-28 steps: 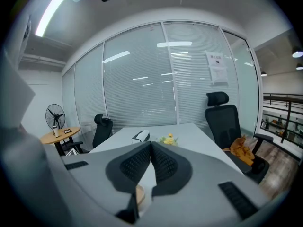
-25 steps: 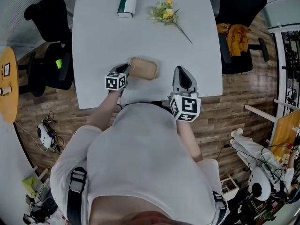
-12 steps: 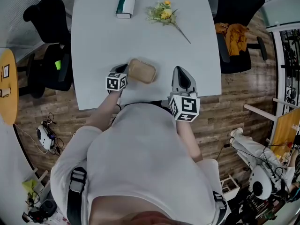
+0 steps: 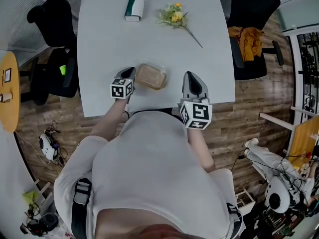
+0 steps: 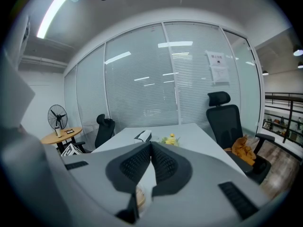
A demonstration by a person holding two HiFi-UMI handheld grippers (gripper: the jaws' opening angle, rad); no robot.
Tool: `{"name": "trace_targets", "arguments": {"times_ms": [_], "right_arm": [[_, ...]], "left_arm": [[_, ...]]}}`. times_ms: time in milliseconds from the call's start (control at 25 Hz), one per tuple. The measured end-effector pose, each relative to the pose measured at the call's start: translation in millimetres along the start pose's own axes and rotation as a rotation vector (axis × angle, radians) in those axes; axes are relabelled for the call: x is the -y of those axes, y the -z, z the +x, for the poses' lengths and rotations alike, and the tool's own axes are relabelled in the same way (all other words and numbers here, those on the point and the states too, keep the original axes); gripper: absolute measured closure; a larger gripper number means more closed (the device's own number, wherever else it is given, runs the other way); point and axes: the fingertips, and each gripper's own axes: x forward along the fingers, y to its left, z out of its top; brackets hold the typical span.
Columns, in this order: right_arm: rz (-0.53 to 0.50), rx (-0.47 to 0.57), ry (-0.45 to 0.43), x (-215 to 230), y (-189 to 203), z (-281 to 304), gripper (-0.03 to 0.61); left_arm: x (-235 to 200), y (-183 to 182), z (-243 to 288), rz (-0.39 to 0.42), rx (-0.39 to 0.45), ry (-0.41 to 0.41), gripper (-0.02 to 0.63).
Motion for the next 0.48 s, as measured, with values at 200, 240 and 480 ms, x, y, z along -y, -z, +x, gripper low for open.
{"name": "trace_targets", "arguments": {"times_ms": [200, 240, 480], "right_arm": [[-0.010, 0.008, -0.016, -4, -2, -1, 0.571], [-0.012, 0.011, -0.018, -4, -3, -1, 0.571], [-0.016, 0.031, -0.033, -10, -10, -4, 0.571]], "left_arm": [[3, -23, -15, -0.010, 0.083, -0.012, 0.591], [4, -29, -19, -0.009, 0.103, -0.014, 0.591], [12, -76, -55, -0.011, 0.257, -0.023, 0.591]]}}
